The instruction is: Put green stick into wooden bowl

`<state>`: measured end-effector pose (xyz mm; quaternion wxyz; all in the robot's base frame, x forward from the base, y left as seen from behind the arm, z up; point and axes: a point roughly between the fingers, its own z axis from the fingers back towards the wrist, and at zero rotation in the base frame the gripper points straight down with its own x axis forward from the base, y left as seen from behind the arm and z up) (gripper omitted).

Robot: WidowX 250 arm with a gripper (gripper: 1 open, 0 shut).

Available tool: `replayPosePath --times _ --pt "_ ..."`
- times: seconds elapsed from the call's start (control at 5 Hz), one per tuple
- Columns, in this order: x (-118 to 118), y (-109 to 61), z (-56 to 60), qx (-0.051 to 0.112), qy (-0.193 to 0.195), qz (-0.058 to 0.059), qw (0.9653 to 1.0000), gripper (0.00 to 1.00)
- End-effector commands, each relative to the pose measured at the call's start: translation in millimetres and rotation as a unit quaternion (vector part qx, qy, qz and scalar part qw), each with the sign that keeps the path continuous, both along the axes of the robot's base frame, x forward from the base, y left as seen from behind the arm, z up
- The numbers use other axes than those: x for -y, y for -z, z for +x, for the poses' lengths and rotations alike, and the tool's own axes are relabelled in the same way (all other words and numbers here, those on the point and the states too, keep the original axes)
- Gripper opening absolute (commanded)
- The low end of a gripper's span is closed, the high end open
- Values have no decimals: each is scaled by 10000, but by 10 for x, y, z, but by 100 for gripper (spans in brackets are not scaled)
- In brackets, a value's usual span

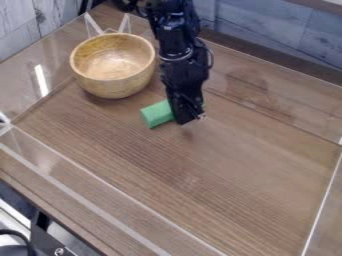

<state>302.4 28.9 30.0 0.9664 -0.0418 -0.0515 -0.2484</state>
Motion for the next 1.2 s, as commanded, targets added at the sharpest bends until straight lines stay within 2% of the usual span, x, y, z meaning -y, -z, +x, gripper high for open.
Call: replayPosePath --times 0.0,0.2,0.6,1.0 --pt "-9 -80 86 287 -146 -39 9995 0" --pt "-4 -35 63 291 -240 -107 9992 0" --pt "-184 -306 80 290 26 -236 9993 0" --pt "-424 -613 9 434 129 -115 9989 0"
